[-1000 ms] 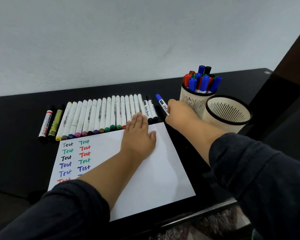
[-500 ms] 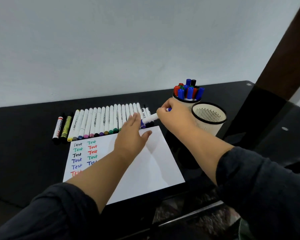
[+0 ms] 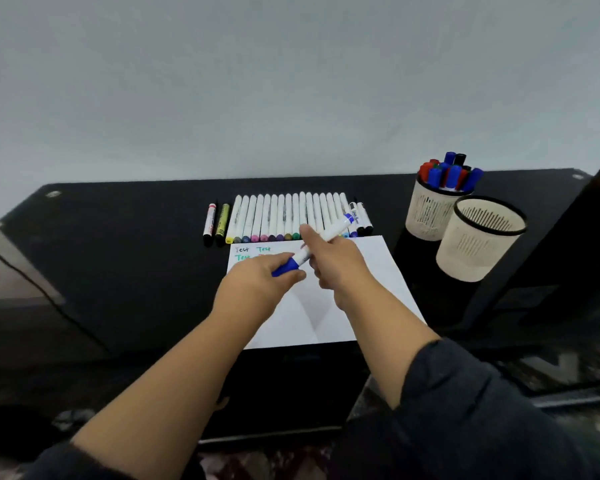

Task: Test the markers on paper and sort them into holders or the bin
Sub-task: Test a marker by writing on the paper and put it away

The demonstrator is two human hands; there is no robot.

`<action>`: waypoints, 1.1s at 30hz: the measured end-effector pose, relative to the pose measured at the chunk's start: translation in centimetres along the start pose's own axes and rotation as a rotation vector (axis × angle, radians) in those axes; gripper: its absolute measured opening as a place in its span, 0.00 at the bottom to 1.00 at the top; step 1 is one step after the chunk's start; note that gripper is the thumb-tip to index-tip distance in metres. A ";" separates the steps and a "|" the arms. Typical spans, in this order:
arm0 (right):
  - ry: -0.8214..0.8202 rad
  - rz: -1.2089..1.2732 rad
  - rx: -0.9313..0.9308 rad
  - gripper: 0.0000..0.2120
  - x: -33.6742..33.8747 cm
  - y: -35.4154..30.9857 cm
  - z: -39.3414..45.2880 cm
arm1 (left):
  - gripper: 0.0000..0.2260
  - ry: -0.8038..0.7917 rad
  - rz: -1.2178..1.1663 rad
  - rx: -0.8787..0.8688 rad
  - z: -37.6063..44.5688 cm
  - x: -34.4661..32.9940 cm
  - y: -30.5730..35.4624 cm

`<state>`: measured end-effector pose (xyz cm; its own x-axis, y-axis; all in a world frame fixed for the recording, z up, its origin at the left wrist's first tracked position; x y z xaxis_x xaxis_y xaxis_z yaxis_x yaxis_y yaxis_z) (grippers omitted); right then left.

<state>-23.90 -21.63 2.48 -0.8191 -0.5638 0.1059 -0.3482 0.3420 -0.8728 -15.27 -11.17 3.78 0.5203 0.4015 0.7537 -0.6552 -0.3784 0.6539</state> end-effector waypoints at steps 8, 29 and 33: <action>-0.039 0.014 0.029 0.12 -3.2 1.8 -1.5 | 0.05 -0.050 -0.407 0.095 -3.1 0.2 -4.0; -0.022 0.070 -0.045 0.07 -6.2 4.0 -0.8 | 0.14 0.027 -0.033 0.043 -3.3 0.4 -6.1; 0.003 0.064 -0.053 0.07 -6.2 4.2 -0.6 | 0.13 -0.010 -0.112 0.059 -3.7 0.1 -6.2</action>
<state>-20.56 -16.22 -1.49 -0.8418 -0.5372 0.0527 -0.3191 0.4166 -0.8512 -13.12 -5.71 -0.45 0.5941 0.4353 0.6764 -0.5594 -0.3806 0.7363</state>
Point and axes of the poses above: each hand's wrist, its own z-axis towards the middle knuckle, its own x-axis out of the back of the hand, y = z × x, the point moved 8 cm from there along z, towards the middle knuckle, and after that the axes turned 13 degrees about -x, right-handed, at the moved point
